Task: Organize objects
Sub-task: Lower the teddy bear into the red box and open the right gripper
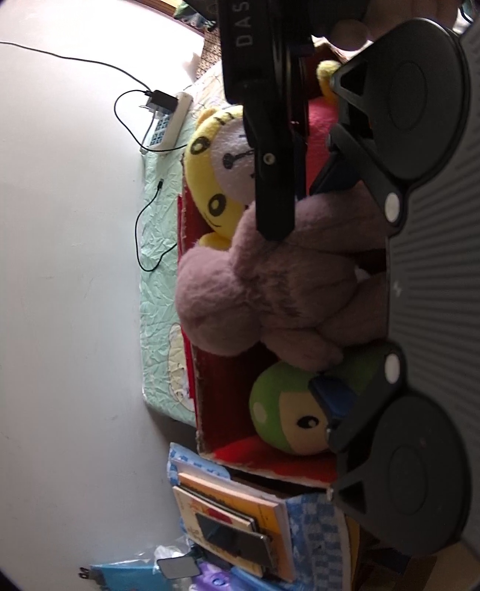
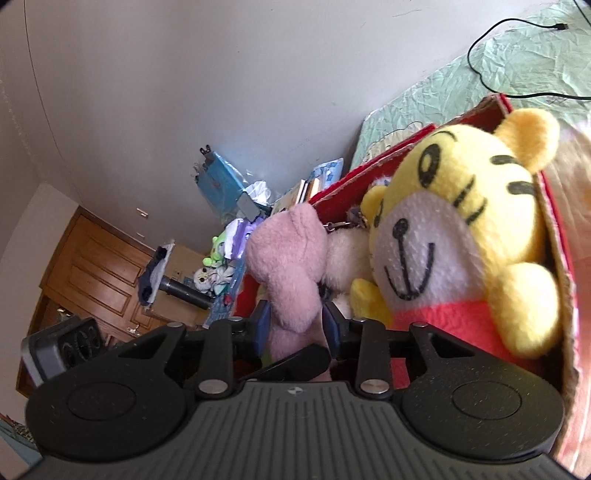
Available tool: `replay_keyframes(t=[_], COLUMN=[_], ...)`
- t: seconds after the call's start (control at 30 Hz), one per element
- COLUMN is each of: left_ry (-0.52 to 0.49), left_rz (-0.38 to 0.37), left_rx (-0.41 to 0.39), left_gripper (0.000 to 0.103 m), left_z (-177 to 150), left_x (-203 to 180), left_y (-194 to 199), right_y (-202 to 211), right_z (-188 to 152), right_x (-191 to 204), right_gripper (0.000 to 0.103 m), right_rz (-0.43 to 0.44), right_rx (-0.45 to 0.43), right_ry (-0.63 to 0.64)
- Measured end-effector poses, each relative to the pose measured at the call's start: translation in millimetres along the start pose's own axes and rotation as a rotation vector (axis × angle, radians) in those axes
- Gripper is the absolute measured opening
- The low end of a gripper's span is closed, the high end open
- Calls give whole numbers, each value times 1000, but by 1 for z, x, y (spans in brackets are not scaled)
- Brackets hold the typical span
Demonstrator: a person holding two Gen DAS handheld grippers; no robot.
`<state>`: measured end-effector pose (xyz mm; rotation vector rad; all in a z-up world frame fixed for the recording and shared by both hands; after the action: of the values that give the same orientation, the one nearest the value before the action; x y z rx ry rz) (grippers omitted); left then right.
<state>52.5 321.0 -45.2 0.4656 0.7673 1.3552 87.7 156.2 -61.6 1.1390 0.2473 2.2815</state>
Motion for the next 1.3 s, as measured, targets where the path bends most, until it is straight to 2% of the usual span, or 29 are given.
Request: replay_keyframes(t=[0.03,0.23,0.37,0.63,0.7,0.77,0.93,1.07,1.3], left_ry=[-4,-55,-68,-85,-89,-90,-92,-80,-75], left_rz=[8,89,117,176,184,193,214,222,251], left_rx=[2,21,30,42,45,49,60,75,54], left_gripper=[101,101,101,102,102,102,102,102,102], left_z=[0,-3,-4,-3,-3,-4,-4,-6,-6], left_x=[0,-10,-15,-20,-22,-23,-24,-24,-28], left_y=[-1,-9,-12,-9,-8,-9,-8,-7,3], right_y=[-2,-9,-9,0,3,6,10,18,28], right_z=[-1,-3,-4,-2,-2,-3,-5,-8,-11], right_x=[0,6,3,3,4,5,3,-4,-1], right_gripper=[27,27,27,32,34,41,44,45,44], right_rz=[-3,-31,-34,-56,-89,-118,-157,-177,-187], right_rx=[5,6,1,-4,-17,-24,-27,-36,-36], right_ry=[-2,32,24,39,61,84,105,80,75])
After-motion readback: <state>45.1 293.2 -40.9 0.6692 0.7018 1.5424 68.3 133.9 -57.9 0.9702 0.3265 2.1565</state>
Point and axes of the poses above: each gripper's, at about its wrist camera, not at the fingertips, and y roughly against the way its jaws point, x to its left, z to its top, the point moved 5 cm from there along -y, roughly the way its jaws point, and after that the axes turned 12 degrees about y, right-handed, at the moved point
